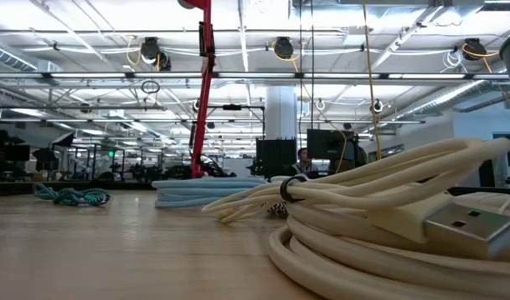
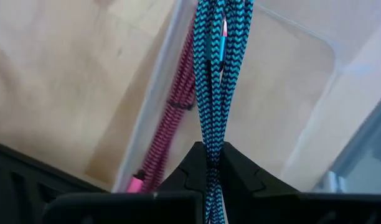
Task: Pick & Place USB Port
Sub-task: Put the right blue black charger cable into the transparent bin
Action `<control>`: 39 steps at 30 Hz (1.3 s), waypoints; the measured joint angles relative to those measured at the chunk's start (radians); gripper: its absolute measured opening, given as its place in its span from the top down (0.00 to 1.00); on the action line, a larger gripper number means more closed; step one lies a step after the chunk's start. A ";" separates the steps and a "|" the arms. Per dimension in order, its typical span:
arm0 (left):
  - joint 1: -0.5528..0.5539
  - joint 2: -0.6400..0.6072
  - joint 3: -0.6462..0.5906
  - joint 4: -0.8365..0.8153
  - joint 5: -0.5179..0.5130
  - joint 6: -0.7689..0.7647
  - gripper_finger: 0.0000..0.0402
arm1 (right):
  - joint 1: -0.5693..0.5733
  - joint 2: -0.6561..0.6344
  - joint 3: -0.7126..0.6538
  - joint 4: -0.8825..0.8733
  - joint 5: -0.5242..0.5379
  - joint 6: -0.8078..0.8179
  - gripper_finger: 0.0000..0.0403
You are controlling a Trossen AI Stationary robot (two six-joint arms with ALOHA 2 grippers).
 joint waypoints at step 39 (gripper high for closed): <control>0.078 0.001 -0.164 0.245 0.074 0.285 0.95 | -0.011 0.000 0.000 -0.001 0.000 0.000 0.47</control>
